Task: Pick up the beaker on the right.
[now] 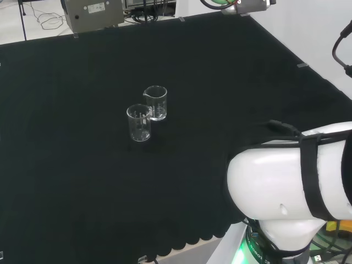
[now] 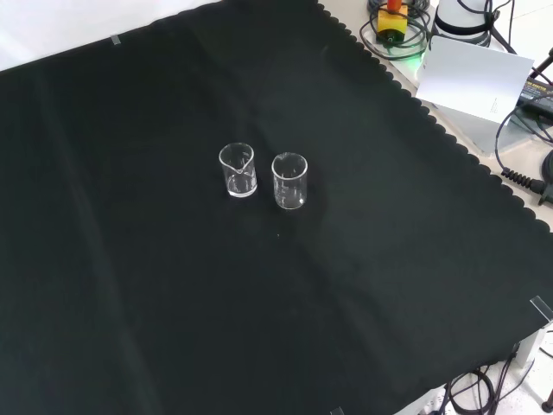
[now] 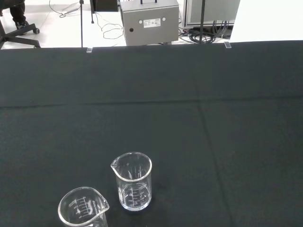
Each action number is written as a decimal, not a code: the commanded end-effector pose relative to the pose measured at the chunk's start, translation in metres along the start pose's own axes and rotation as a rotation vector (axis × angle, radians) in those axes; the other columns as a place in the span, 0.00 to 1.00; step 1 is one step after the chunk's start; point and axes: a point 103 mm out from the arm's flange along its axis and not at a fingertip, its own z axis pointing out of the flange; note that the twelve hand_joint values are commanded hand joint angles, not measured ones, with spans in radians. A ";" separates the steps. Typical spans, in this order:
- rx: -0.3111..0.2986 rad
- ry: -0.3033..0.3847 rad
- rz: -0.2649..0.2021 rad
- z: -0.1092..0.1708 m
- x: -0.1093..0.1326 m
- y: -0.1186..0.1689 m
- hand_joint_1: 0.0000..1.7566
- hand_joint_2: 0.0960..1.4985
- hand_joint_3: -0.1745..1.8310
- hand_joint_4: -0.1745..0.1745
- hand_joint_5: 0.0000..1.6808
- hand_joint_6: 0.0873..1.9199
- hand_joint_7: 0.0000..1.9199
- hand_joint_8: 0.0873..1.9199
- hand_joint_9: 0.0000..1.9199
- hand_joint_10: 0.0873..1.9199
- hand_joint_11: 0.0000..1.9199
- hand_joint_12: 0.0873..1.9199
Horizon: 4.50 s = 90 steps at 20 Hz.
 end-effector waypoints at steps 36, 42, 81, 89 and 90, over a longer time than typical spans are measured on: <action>0.130 0.098 -0.012 0.150 -0.036 0.115 0.16 0.76 0.20 0.41 0.17 0.00 0.01 0.24 0.08 0.32 0.00 0.62; 0.131 0.138 -0.019 0.190 -0.041 0.141 0.19 0.74 0.19 0.40 0.17 0.00 0.02 0.25 0.08 0.32 0.00 0.63; 0.362 0.539 -0.335 0.369 -0.047 0.195 0.43 0.33 0.40 0.37 0.27 0.00 0.14 0.32 0.26 0.31 0.02 0.72; 0.324 0.606 -0.389 0.394 -0.032 0.194 0.47 0.30 0.39 0.35 0.29 0.00 0.14 0.32 0.24 0.30 0.03 0.72; 0.314 0.609 -0.391 0.395 -0.030 0.195 0.49 0.29 0.38 0.35 0.29 0.00 0.14 0.32 0.23 0.30 0.02 0.72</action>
